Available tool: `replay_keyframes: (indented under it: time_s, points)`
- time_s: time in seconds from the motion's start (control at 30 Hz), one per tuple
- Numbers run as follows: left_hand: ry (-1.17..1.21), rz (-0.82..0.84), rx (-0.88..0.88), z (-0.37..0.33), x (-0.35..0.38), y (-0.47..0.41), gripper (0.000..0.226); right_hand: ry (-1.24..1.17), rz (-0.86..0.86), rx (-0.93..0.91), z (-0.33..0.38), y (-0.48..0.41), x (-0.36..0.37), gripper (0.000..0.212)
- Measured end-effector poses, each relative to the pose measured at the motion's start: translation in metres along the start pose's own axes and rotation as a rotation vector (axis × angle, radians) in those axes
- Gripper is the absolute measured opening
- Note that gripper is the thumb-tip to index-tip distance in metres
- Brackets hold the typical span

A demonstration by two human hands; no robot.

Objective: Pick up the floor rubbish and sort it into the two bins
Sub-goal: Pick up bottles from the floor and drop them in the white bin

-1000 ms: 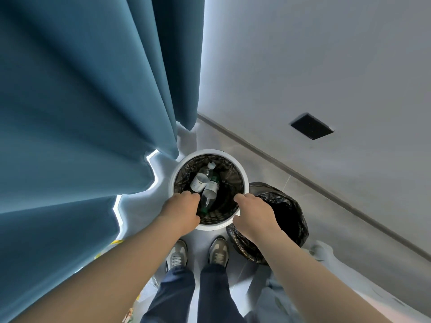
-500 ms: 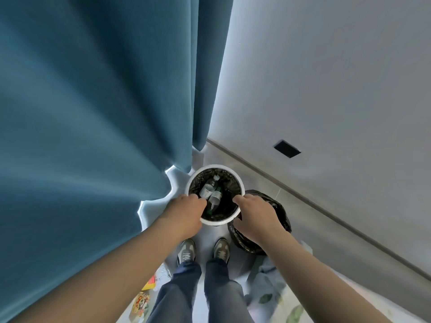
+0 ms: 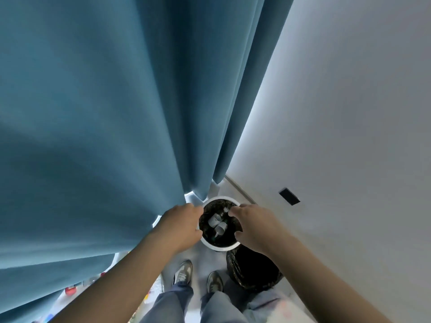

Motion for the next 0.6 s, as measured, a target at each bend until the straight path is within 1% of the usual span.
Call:
replay_keyframes:
  time_s: [0.17, 0.3, 0.43, 0.6]
  points:
    - [0.142, -0.085, -0.192, 0.001, -0.003, 0.036, 0.035, 0.085, 0.004, -0.175, 0.018, 0.003, -0.025, 0.028]
    - [0.220, -0.159, -0.340, 0.007, -0.005, 0.072, 0.037, 0.152, 0.024, -0.337, 0.044, -0.001, -0.033, 0.033]
    - [0.309, -0.240, -0.509, 0.028, -0.007, 0.116, 0.039, 0.235, 0.018, -0.494, 0.087, -0.009, -0.035, 0.032]
    - [0.370, -0.314, -0.719, 0.060, -0.001, 0.175, 0.048, 0.320, 0.081, -0.666, 0.159, -0.013, -0.026, 0.034]
Point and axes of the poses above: each hand's wrist, its own y-axis away from the middle knuckle, its own x-axis out of the palm, z = x × y, the point moved 4 cm from there along -y, towards the middle knuckle, and after that the axes turned 5 degrees about -z, right-handed, at the moved point
